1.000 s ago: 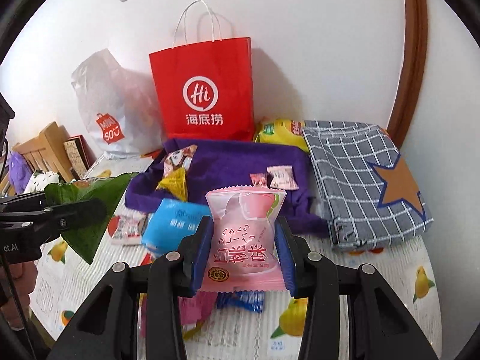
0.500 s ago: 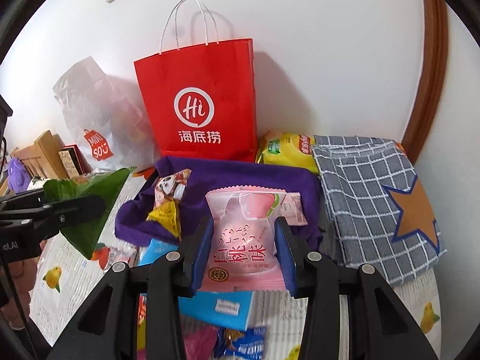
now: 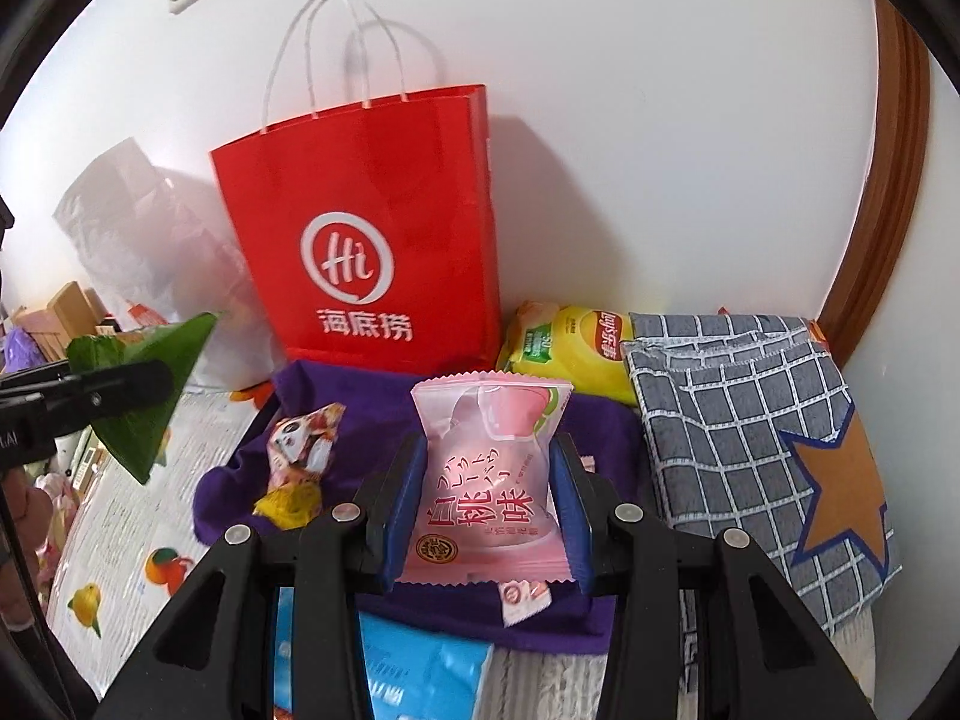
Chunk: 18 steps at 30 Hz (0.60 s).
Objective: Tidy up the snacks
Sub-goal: 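Carry the green bag and pink candy up over the purple towel with both tools, then release the green bag on the towel with the left tool while the right tool drops the pink candy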
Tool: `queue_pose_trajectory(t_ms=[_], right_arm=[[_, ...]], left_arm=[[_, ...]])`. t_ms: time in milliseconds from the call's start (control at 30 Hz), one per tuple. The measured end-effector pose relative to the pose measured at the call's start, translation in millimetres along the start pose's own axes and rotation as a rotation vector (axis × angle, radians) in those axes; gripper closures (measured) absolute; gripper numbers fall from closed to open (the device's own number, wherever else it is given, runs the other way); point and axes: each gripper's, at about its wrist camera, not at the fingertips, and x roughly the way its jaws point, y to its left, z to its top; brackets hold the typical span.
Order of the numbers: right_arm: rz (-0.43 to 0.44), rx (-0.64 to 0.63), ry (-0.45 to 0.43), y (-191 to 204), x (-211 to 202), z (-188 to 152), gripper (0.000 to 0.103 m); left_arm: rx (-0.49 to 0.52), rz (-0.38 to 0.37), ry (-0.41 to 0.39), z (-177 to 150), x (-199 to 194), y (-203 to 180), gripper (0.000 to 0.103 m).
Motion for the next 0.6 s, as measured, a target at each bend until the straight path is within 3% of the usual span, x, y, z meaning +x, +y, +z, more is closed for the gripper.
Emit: queue_pose_trajectory(t_ms=[233, 600], right_arm=[[0.016, 0.018, 0.032, -9.8, 33.6, 5.6, 0.061], [-0.011, -0.013, 0.188, -20.2, 90.7, -13.4, 0.061]], left_arm=[[-0.041, -0.045, 0.058, -0.8, 46.1, 9.7, 0.055], [-0.065, -0.049, 0.157, -15.9, 91.7, 24.5, 0.055]])
